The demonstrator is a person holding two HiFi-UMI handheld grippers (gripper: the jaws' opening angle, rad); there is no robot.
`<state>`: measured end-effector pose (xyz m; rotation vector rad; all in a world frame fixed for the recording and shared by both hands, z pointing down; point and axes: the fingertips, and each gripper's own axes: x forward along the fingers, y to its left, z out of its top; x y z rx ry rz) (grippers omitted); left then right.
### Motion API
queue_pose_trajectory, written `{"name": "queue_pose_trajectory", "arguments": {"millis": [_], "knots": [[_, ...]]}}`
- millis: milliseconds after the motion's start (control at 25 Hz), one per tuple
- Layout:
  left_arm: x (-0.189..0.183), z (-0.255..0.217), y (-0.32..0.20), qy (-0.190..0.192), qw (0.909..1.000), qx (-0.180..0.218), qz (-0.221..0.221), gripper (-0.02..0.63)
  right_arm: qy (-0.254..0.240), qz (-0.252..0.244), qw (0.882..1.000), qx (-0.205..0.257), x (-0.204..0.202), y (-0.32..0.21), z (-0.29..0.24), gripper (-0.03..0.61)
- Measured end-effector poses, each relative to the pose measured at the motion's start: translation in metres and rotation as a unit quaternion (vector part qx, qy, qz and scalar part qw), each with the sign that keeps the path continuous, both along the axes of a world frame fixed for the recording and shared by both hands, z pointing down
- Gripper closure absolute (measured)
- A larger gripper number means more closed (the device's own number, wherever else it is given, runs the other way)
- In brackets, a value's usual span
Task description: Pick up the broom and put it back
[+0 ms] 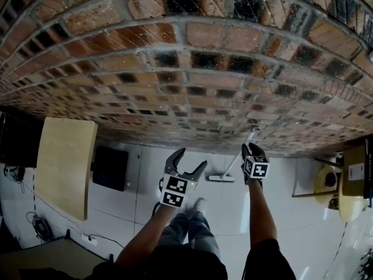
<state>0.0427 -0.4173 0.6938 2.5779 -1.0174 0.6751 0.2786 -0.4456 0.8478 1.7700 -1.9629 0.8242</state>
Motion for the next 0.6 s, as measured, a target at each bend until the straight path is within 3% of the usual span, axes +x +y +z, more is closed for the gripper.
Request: {"name": "queue_pose_trajectory", "arguments": {"millis": [160,320,600], "knots": [[-0.005,-0.022,-0.005,0.014,0.9998,0.015,-0.005,0.264,0.008,0.012,0.999,0.031,-0.002,0.016,-0.040,0.419],[-0.007,-0.053,-0.008,0.035,0.9985,0.042,-0.005,0.264,0.010,0.024,0.994,0.102,-0.007,0.034,-0.114,0.394],[-0.039,-0.129,-0.010,0.074,0.9921,0.095,-0.034,0.263,-0.015,0.047,0.969,0.244,-0.033,0.062,-0.264,0.370]]}}
